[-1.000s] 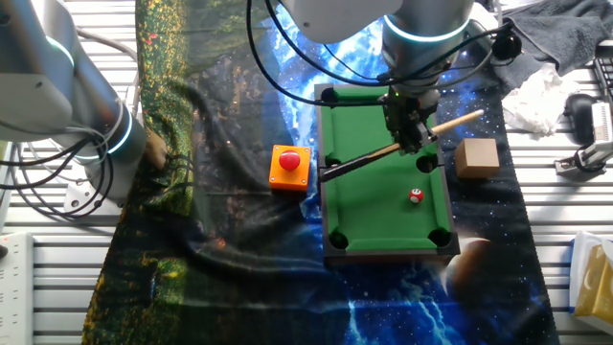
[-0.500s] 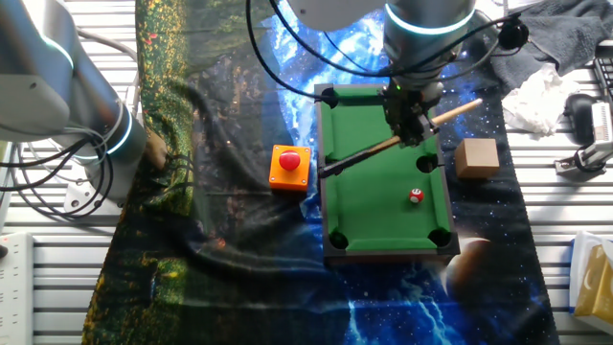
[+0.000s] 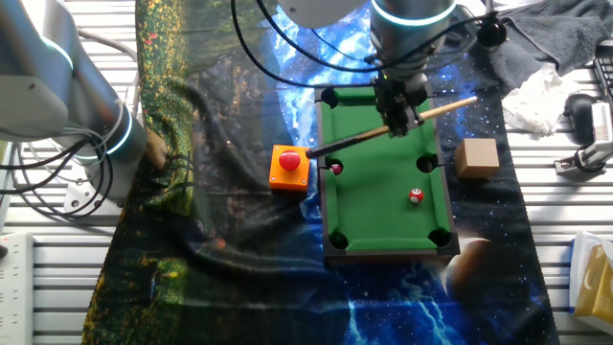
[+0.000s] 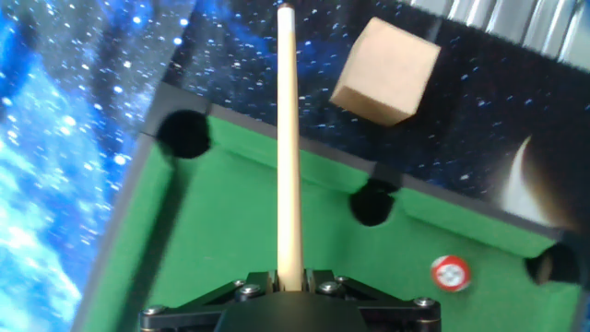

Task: Hit the pool ball

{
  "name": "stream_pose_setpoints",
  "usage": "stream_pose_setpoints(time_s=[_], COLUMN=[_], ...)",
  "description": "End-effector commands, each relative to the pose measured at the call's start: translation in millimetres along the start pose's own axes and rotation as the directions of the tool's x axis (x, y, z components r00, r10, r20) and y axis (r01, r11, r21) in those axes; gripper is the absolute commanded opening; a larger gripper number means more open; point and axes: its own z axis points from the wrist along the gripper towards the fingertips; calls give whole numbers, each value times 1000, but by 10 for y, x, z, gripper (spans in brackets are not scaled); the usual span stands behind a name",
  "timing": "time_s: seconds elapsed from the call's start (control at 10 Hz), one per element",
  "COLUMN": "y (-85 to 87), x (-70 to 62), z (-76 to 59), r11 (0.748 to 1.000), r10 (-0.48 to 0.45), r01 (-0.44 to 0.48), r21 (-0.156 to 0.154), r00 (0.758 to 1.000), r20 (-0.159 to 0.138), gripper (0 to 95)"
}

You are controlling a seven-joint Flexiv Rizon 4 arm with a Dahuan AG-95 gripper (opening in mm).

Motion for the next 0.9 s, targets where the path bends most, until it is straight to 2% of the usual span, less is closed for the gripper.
stream_pose_setpoints(time_s=[0.1, 0.4, 0.9], y=[57, 150, 198], x=[18, 52, 83], z=[42, 134, 245], r11=[1000, 999, 999], r10=[18, 43, 47], r01=[-18, -42, -47], r21=[-17, -22, -18], r00=[1000, 999, 998], r20=[10, 22, 30], gripper=[0, 0, 0])
